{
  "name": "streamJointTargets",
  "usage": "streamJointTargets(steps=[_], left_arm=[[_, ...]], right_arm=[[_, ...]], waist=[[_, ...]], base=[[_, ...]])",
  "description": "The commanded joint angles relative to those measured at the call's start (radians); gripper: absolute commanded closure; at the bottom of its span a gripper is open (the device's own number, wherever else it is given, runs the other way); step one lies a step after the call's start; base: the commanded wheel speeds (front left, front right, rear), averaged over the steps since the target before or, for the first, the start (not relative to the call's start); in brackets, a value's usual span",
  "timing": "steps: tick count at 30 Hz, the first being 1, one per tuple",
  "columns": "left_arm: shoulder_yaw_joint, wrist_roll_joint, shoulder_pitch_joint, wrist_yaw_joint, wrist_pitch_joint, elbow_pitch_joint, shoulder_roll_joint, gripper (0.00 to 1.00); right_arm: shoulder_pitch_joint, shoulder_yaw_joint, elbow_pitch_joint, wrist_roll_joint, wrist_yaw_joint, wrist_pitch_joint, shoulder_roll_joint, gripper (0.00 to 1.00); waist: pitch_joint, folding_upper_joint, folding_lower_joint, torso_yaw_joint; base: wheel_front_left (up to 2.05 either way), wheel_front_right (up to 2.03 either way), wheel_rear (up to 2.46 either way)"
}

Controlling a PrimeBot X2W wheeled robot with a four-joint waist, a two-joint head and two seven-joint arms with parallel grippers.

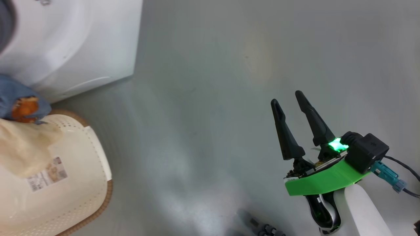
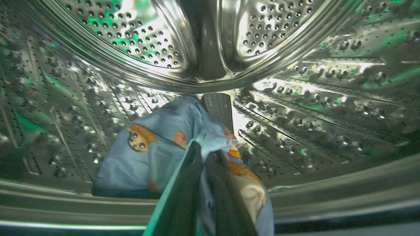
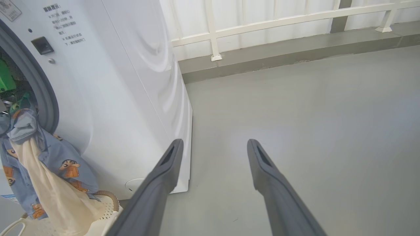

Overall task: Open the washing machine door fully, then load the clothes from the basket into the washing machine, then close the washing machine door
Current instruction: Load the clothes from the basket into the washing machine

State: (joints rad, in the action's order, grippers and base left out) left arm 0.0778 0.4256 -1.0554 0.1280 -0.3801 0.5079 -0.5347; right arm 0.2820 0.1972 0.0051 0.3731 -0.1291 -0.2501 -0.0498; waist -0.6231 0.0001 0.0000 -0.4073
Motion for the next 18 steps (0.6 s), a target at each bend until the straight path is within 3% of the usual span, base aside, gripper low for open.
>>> streamJointTargets(steps=[1,7,18], left_arm=[[-0.034,-0.013,-0.043,0.013,0.0,-0.028,-0.078,1.0],[-0.045,-0.061,-0.117,0.036,0.044,-0.02,-0.156,1.0],[0.013,-0.188,-0.338,0.032,0.343,0.0,-0.209,1.0]], right_arm=[[0.0,0.025,-0.024,0.008,-0.002,-0.012,-0.001,0.0],[0.008,0.033,-0.018,0.016,-0.002,-0.012,-0.001,0.0],[0.027,0.055,-0.026,0.024,-0.002,-0.012,-0.001,0.0]], waist=[[-0.036,-0.0001,0.0,-0.036],[-0.068,-0.0001,0.0,-0.06],[-0.113,-0.0001,0.0,-0.072]], base=[[0.0,0.0,0.0],[0.0,0.0,0.0],[0.0,0.0,0.0]])
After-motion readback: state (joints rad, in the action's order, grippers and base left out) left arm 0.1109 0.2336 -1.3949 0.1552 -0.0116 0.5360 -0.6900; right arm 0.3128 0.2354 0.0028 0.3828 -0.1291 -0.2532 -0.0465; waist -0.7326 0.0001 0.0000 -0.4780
